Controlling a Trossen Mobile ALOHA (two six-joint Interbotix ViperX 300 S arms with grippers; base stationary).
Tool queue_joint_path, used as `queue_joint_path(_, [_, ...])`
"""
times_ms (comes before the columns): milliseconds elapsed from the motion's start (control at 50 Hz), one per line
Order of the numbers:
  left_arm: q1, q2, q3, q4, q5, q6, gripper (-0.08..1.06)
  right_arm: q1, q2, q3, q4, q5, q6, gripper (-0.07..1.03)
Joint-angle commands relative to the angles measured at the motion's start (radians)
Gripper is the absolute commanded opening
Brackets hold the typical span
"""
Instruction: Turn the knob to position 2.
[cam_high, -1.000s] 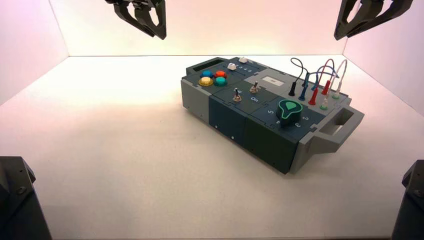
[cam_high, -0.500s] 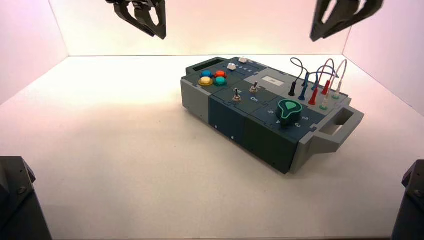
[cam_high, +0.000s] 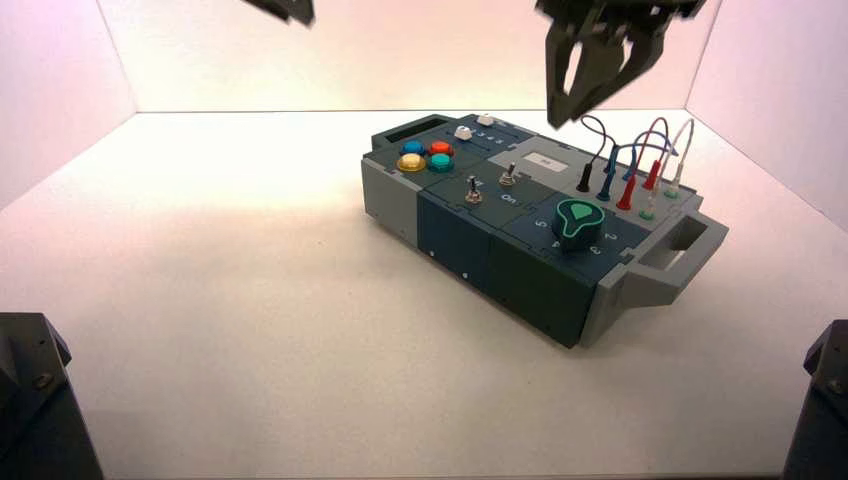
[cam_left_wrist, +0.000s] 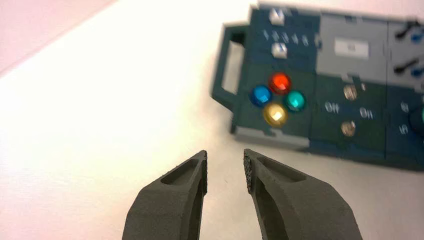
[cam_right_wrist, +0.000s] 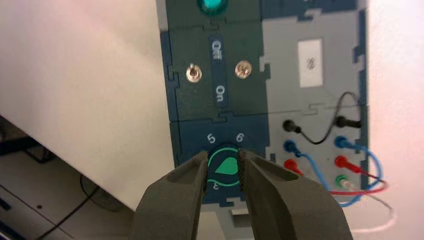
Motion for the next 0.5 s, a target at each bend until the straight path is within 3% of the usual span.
queue_joint_path(20, [0.002, -0.052, 0.002, 0.002, -0.021, 0.006, 0.41, 0.020, 0.023, -0.003, 0.006, -0.003, 0.003, 0.33])
queue_joint_path(240, [0.002, -0.066, 0.005, -0.002, -0.031, 0.006, 0.41, 0.107, 0.104, 0.020, 0.011, -0.003, 0.000, 0.30])
queue_joint_path(500, [0.002, -0.069, 0.003, -0.005, -0.029, 0.006, 0.41, 0.132, 0.201, 0.011, 0.012, -0.003, 0.000, 0.28])
